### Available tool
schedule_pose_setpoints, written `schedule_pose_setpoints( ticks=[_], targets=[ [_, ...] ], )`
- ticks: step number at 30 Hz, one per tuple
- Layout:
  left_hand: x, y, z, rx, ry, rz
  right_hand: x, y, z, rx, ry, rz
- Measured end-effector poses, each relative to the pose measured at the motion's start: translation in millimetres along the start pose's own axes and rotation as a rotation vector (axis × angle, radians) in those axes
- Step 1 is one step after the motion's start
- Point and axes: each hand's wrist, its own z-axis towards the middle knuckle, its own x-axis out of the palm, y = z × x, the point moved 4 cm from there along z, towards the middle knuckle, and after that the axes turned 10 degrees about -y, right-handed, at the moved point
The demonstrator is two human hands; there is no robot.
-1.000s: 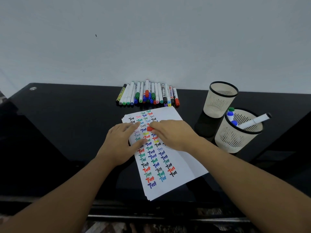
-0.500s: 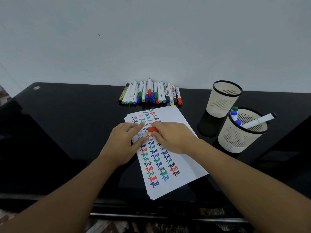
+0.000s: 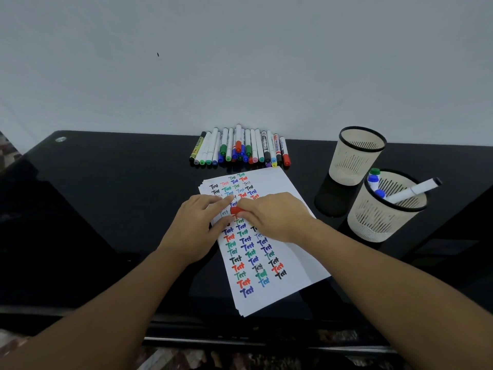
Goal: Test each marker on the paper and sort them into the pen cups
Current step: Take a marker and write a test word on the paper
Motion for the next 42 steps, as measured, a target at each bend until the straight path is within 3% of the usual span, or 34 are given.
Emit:
schedule_pose_setpoints(
  ticks=[13,20,23,27,33,38,42],
  targets=[
    [-5,-6,1,0.047,-0.024,0.006,-14,4,-6,0.030,0.002,0.061],
    [-3,-3,2,-0.033,0.047,-0.012,-28,-21,-26,0.253,-0.123,0.328],
    [-6,-5,3,-0.097,0.088,-0.033,-30,-29,-37,0.445,-0.229,0.645],
    [-8,-18,4,-0.062,0.328,0.045,-25,-32,-52,0.578,-0.175,1.002],
    [0,-34,10,0.033,0.556,0.133,-19,-29,-69,0.566,-0.278,0.874],
    [12,-30,-2,0.012,0.493,0.133,-17,-23,-77,0.606,-0.379,0.975],
    [13,-26,-2,-0.040,0.450,0.116,-14,-22,-84,0.648,-0.453,0.892]
  ],
)
